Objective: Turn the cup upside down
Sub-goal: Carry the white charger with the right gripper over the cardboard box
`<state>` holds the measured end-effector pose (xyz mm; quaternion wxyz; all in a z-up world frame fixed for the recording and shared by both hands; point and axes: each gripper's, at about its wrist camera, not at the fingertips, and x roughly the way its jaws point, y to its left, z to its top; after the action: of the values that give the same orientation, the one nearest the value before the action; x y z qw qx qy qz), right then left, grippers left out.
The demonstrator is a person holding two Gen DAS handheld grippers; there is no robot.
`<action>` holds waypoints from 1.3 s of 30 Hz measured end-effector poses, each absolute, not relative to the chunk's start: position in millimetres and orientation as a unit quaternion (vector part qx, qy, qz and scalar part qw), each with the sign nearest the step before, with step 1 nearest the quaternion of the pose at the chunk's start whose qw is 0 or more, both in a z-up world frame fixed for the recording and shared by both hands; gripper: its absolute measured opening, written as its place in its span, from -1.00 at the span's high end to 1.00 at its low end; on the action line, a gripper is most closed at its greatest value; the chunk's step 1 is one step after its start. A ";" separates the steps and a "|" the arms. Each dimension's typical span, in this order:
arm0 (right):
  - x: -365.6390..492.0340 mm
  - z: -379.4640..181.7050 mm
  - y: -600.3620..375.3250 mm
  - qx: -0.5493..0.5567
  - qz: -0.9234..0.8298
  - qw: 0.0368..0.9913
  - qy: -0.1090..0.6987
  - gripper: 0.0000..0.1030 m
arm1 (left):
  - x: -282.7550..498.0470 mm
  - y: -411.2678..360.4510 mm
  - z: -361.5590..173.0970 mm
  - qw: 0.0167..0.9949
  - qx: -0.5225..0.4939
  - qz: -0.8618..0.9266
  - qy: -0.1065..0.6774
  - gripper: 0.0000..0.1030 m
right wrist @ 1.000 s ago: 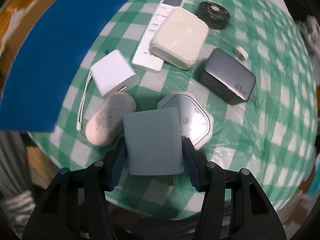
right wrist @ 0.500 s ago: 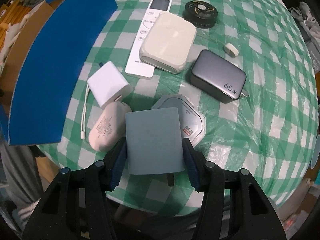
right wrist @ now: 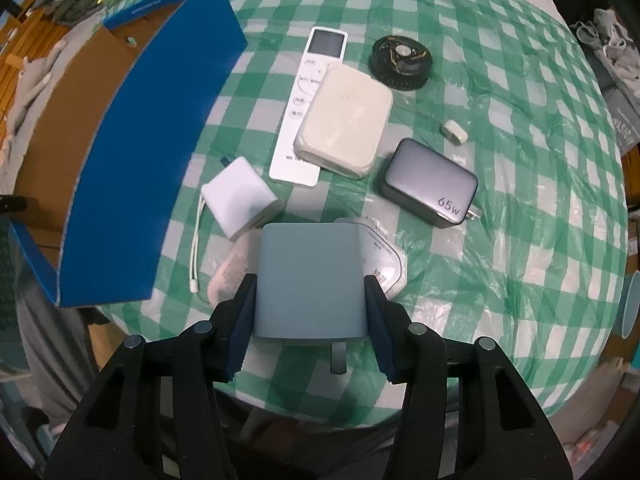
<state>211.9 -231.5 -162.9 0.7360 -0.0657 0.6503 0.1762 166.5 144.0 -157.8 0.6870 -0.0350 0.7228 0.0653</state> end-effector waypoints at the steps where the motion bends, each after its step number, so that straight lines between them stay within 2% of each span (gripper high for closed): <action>1: 210.8 -160.3 -229.4 -0.065 0.176 0.737 0.649 0.00 | 166.3 143.6 -157.6 0.687 -0.035 0.066 0.723 0.86; 11: 212.1 -108.3 -206.1 -0.066 0.202 0.751 0.626 -0.01 | 166.7 143.7 -157.9 0.687 -0.035 0.065 0.723 0.86; 21: 212.4 -69.6 -140.4 -0.082 0.257 0.754 0.599 -0.01 | 166.7 143.5 -157.6 0.687 -0.035 0.065 0.723 0.86; 29: 212.9 -82.4 -79.9 -0.100 0.288 0.736 0.604 -0.01 | 167.3 140.2 -154.7 0.690 -0.029 0.060 0.721 0.86; 39: 218.1 -137.1 -14.3 -0.122 0.293 0.694 0.646 -0.01 | 165.8 140.4 -154.6 0.690 -0.035 0.058 0.721 0.86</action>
<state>218.1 -14.3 -137.1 0.6943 -0.1223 0.6459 0.2930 165.8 140.4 -154.6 0.6896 -0.0350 0.7210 0.0584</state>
